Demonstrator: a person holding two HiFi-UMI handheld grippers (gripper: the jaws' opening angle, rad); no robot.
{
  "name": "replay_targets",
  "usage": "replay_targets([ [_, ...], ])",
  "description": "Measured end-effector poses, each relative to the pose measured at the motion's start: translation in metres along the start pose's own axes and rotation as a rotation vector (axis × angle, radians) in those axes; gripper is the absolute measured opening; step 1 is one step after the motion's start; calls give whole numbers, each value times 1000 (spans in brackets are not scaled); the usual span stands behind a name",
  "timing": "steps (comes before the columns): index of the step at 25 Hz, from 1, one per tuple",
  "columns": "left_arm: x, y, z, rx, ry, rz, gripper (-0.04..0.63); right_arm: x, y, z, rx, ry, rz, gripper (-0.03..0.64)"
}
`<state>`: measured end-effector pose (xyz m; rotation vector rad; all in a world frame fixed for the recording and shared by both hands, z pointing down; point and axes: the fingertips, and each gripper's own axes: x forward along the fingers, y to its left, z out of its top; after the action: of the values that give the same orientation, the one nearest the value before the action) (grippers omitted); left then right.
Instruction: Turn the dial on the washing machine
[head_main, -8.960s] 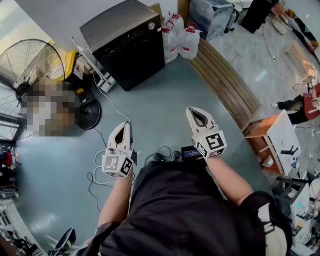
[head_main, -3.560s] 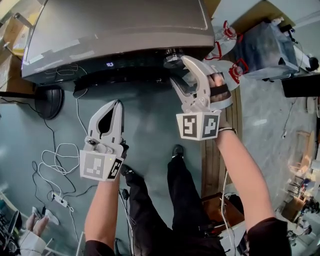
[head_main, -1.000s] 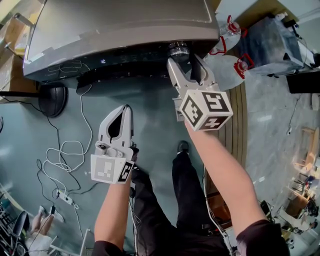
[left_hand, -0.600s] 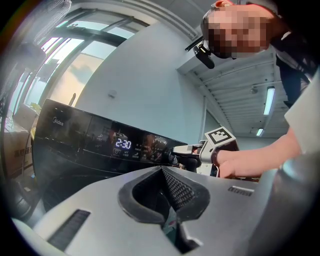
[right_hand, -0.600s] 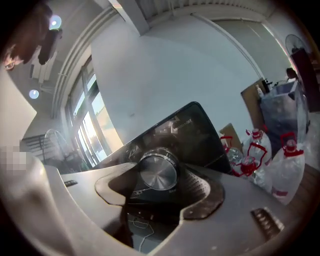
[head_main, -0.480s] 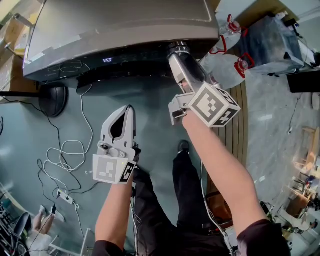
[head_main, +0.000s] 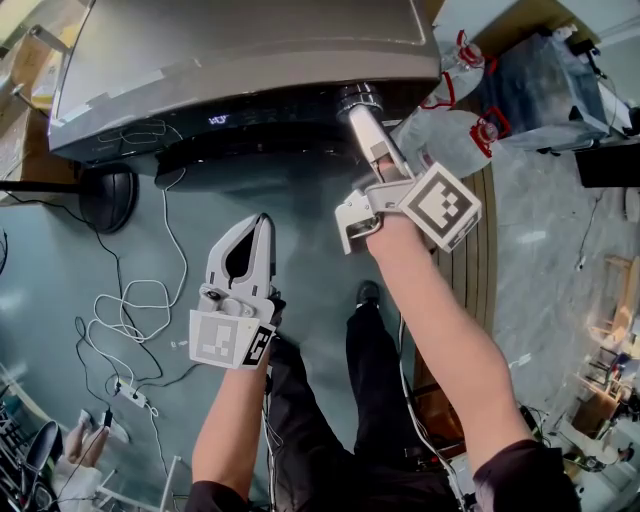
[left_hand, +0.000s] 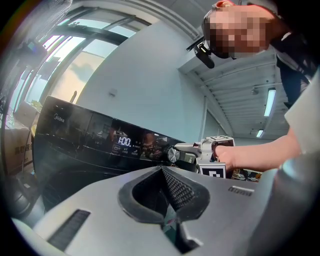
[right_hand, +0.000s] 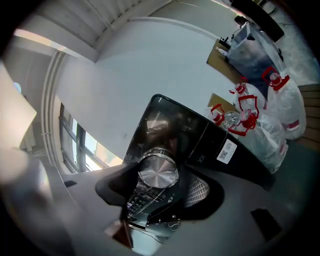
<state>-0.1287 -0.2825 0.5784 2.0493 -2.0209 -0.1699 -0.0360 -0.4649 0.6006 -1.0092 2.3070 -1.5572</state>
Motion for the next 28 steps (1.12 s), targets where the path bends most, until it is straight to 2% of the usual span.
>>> replay_targets([
  [8,-3,0,-3,-4,3,4,15,3,-2,1,145,-5,84,272],
  [12,-4,1,-2,-2,2,9,15,3,0,0,158,-3,104,273],
  [14,-5,2,-1,-2,0,12,15,1,4,0,113,-1,115,273],
  [18,-7,4,3,4,-4,14,15,-7,30,-4,-145,3,196,273],
  [20,-9,6,5,6,-7,20,15,-16,29,-8,-328,0,154,266],
  [22,-9,8,7,6,-12,26,15,-26,23,-12,-534,-4,103,192],
  [24,-11,9,8,8,-15,31,15,-35,22,-18,-696,-9,85,144],
  [26,-13,11,9,8,-18,39,15,-42,19,-23,-794,-7,64,69],
  [28,-16,14,10,6,-21,48,15,-50,13,-28,-879,0,45,39],
])
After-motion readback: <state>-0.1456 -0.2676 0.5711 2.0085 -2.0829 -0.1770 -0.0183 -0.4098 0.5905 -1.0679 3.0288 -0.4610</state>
